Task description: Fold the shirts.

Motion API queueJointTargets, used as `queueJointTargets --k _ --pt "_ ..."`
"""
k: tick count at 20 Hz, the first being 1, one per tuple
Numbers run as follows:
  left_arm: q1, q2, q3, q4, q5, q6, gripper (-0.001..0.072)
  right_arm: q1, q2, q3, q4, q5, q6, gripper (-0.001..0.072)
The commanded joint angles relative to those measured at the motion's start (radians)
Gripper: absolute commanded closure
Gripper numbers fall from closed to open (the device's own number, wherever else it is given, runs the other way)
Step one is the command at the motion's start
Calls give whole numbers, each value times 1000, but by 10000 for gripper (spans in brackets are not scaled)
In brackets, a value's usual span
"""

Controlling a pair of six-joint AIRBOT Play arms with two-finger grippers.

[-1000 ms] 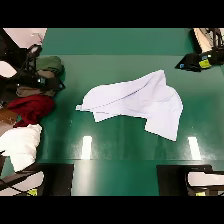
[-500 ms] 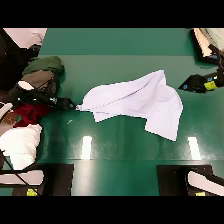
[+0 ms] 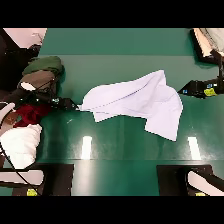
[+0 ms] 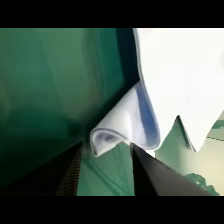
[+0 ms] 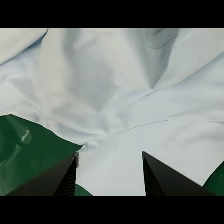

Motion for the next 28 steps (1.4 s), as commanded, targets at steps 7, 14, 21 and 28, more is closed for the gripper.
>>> queueJointTargets --k 7,14,21,28 --pt "-114 2 34 91 24 -98 683 -8 7 -6 -8 -3 11 261" --pt "-114 212 156 116 -98 -155 683 -263 7 -106 -10 82 11 261" --pt "-114 319 157 110 -97 -250 683 -434 -86 -317 63 -69 -99 259" --pt "-114 319 157 110 -98 -289 683 -289 -345 -194 105 -105 -150 261"
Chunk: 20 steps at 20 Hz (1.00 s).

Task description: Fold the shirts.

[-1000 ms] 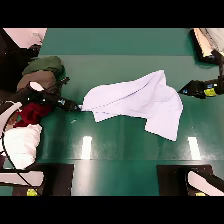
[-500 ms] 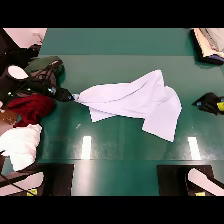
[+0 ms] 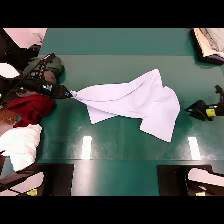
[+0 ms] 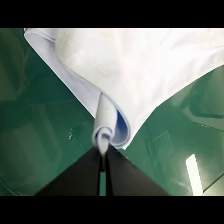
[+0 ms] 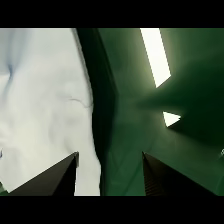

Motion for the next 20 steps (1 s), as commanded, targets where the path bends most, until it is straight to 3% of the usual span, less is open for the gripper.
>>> queueJointTargets --k 1,2,4,5,7,9,10,11,16,20 --pt "-1 3 1 0 0 -17 683 78 -115 65 16 -13 -20 261" --pt "0 3 1 0 -1 -23 683 99 -129 80 16 -14 -20 266" --pt "0 3 1 0 0 -24 683 132 -141 106 16 -14 -20 416" --pt "0 3 1 0 0 -24 683 142 -140 116 16 -15 -20 427" --pt "0 3 1 0 0 -24 682 158 -140 140 16 -6 -20 563" --pt "0 3 1 -3 -2 -24 682 169 -140 157 18 6 -20 574" --pt "0 3 1 -4 -7 -25 683 178 -138 156 15 7 -20 662" --pt "0 3 1 -4 -10 -40 683 186 -138 156 14 13 -20 698" --pt "2 54 137 2 9 -155 684 197 24 219 69 40 -19 700" --pt "2 136 489 13 60 -260 683 183 223 517 139 31 31 700"
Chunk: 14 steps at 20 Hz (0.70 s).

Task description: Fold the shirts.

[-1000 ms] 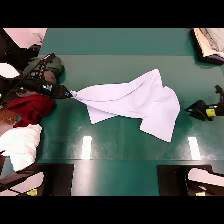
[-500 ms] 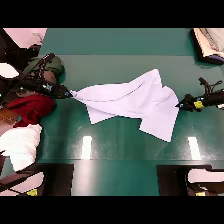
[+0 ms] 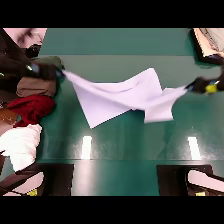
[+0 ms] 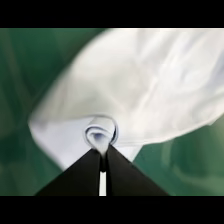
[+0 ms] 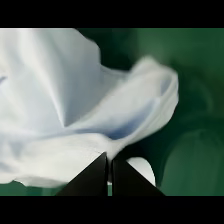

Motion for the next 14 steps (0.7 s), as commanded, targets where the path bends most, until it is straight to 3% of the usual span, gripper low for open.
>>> queueJointTargets --k 1,6,11,14 --pt "1 63 297 7 68 -86 683 -5 158 259 53 -39 50 700" --pt "1 118 708 6 106 -89 683 -5 327 584 51 -213 55 700" --pt "1 259 727 -1 180 -93 683 -5 429 735 -69 -200 82 700" --pt "1 321 727 -2 179 -148 683 -5 469 748 -180 -141 132 701"
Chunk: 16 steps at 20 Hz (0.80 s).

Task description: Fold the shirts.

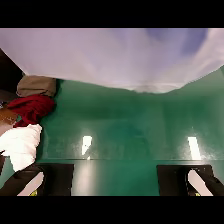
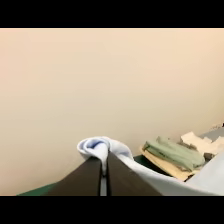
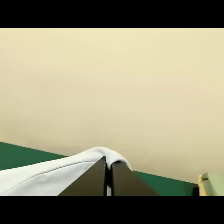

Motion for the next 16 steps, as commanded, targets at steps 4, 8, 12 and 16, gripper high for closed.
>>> queueJointTargets --k 4,8,12,16 --pt "1 66 -24 35 -76 -89 683 0 46 -14 -209 133 103 703" --pt "1 20 -340 130 -153 -148 683 11 -170 66 -216 401 126 703" --pt "1 -140 -706 121 -179 -161 683 87 -422 -38 -216 559 173 703" --pt "1 -399 -849 121 -136 -125 683 169 -661 -182 -217 542 177 703"
